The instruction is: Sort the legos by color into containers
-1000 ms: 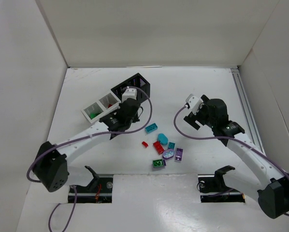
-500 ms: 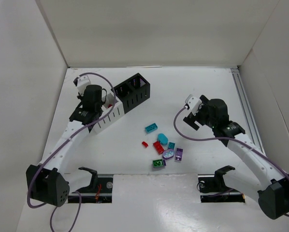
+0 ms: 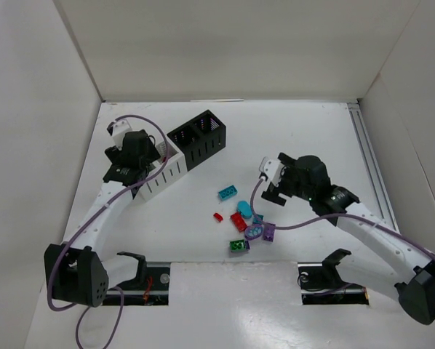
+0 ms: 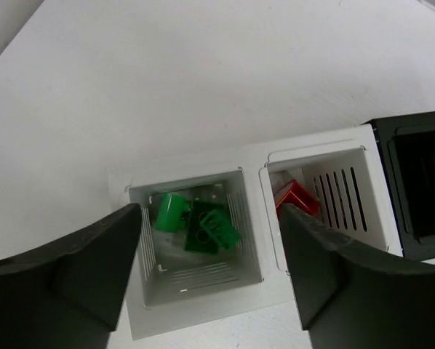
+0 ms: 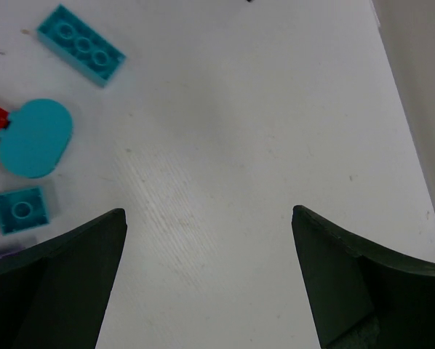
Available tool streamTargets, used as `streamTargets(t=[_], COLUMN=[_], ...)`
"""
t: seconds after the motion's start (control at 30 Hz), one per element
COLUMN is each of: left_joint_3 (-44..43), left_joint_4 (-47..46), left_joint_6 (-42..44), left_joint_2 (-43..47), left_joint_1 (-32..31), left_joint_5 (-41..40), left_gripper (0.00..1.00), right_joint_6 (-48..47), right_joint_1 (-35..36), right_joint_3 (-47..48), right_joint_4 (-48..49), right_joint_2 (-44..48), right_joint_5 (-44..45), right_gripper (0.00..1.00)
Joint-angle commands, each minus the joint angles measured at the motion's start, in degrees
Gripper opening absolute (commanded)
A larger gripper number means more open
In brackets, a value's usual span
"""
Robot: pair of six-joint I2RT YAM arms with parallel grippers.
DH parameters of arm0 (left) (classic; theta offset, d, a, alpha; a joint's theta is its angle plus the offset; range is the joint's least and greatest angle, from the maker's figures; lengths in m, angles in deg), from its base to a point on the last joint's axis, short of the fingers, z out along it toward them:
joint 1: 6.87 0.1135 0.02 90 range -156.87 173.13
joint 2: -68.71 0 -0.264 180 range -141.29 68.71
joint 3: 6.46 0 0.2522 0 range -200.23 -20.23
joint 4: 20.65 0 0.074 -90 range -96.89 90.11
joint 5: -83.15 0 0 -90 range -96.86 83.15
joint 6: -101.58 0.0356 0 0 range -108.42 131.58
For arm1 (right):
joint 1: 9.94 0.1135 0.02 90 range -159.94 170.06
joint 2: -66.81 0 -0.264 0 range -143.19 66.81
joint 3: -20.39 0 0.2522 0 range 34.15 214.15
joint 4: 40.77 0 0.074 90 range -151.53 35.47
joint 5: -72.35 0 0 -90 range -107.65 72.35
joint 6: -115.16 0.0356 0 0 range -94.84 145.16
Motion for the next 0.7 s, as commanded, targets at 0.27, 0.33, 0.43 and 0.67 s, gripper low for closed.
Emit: streamTargets(t=[0.27,0.33,0.43,0.67], left_joint_3=[2.3,3.2,5.6,10.1], left_joint_4=[-5.0,-5.7,-8.0,-5.5], left_joint_6=[-1.2,-1.8,-2.4,-7.7], left_joint_2=[9.1,9.8,10.6,10.6], left_joint_1=[-2.1,-5.1,-10.6,-22.5], left_joint_5=[11.9,14.7,19.8,18.6], left_gripper=[1.00,1.00,1.00,1.00], right_joint_6=[-0.8,-1.5,-2.9,-3.7], right_joint_1=[16.1,21.1,26.7,31.8], right_joint_3=[2.8,2.8,1.7,1.7], right_joint_4=[-2.0,-2.0,-1.5,-2.7], right_joint_2=[-4.7,-6.3,-8.0,-12.8], right_joint_5=[0.1,-1.6,-5.8,-17.4], right_gripper=[1.00,1.00,0.98,0.97])
